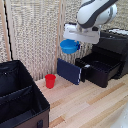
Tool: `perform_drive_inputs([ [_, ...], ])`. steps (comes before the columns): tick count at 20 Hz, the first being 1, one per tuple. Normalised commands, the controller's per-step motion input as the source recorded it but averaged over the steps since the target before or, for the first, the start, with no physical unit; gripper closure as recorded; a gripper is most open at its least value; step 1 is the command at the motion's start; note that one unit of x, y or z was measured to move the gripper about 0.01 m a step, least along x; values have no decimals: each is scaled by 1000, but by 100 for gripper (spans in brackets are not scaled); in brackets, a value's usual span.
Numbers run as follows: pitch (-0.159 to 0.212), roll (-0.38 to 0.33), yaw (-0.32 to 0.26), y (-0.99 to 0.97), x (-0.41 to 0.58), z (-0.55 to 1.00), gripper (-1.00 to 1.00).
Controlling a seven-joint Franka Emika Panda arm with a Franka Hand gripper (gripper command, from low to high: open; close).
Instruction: Gently grip the air fryer handle with your gripper and kindly pull it open by sliding your gripper away from the base. Gradually bring your gripper in line with the blue bowl and gently capture it, without tightening your grip too much. Securely place the blue bowl inside the opened air fryer with a steady position. Liberate your robot's gripper, and withdraw your gripper from the proximity of the air fryer.
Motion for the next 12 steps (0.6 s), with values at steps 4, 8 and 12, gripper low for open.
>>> perform_drive_inputs([
  [4, 54, 93, -134, -603, 36, 489, 100],
  [8, 51, 51, -142, -687, 0, 390, 100],
  [12, 64, 30, -157, -706, 0, 301, 100],
])
